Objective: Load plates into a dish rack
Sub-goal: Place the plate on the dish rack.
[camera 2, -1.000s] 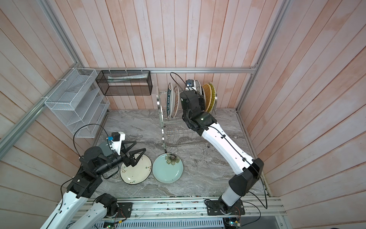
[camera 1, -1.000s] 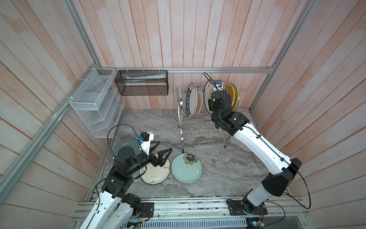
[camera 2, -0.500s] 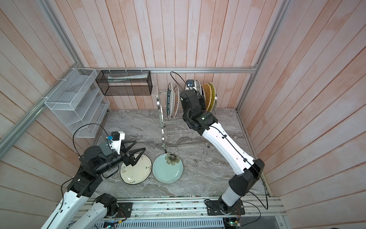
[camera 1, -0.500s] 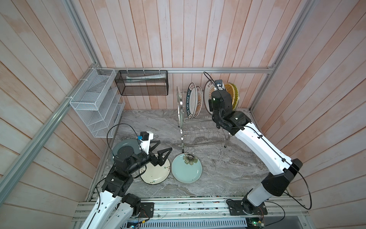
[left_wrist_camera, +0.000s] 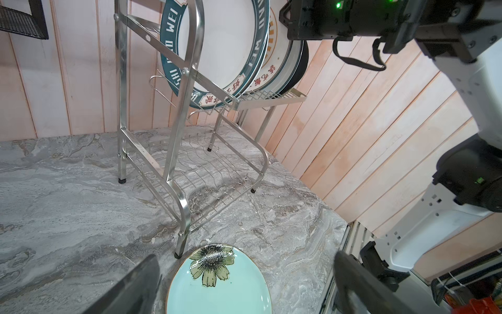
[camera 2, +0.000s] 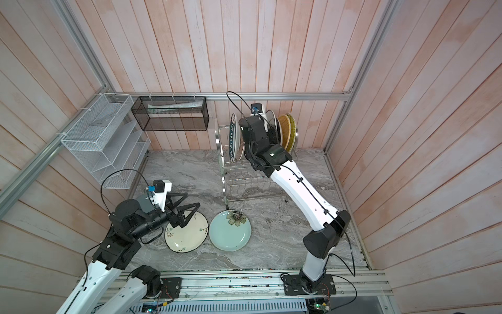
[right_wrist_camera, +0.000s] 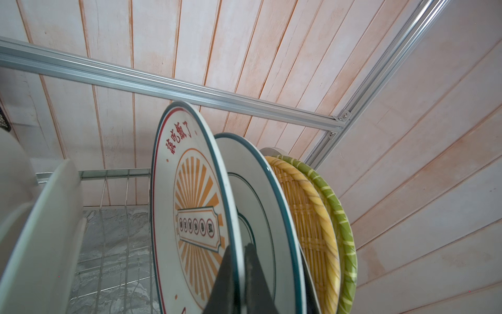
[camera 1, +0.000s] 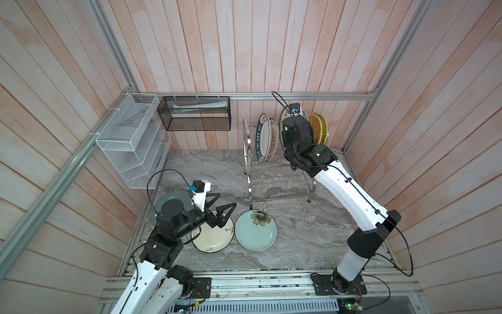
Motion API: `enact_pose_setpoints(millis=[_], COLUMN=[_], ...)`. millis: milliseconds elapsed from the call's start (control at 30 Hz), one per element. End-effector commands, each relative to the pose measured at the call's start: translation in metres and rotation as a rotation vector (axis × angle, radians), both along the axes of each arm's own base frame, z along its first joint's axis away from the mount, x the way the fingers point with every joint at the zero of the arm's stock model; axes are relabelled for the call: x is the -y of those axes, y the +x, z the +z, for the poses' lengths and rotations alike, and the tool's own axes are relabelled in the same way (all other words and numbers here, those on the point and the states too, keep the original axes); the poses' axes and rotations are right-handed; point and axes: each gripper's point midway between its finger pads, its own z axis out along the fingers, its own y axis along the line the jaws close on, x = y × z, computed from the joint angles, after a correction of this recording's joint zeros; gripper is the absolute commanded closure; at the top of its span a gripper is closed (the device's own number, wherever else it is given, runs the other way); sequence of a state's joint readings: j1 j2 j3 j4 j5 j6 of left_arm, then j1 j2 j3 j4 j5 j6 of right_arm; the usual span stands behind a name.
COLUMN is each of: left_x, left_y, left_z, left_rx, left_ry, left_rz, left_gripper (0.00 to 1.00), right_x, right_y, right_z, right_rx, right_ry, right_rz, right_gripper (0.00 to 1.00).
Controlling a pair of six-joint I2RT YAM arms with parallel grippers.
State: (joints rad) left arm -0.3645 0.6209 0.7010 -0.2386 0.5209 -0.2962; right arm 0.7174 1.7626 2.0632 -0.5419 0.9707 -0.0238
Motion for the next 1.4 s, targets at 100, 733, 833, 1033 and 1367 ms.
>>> enact_pose_setpoints(millis=[100,733,833,1033,1367], left_x=[0.001,0.0,0.001,0.001,0.001], left_y=[-0.001,-0.001,-0.001,0.0,0.0], left_z=[-0.001,-0.002,-0.002,-0.004,-0.004], left_rx=[0.002,-0.006,-0.008,-0.014,-0.014], left_ry=[-0.008,-0.014,-0.014,-0.012,-0.012], left_rz=[-0.014,-0.017,-0.018,-0.019,-0.019], left_gripper=[0.0,0.0,0.0,0.0,0.0], right_x=[-0.004,-0.004,-0.002,-0.001,-0.003], right_y=[-0.006,-0.028,-0.031,-0.036,-0.022], right_z=[0.007,-0.025,-0.025,-0.023,-0.032], right_rx=[0.021,-0.045,-0.037,-0.031,-0.052], right_ry=[0.02,0.015,0.014,0.025,0.062], right_rz=[-0.043,-0.038,-0.024,0.002,0.065], right_gripper=[1.0,1.0,1.0,0.98,0.87])
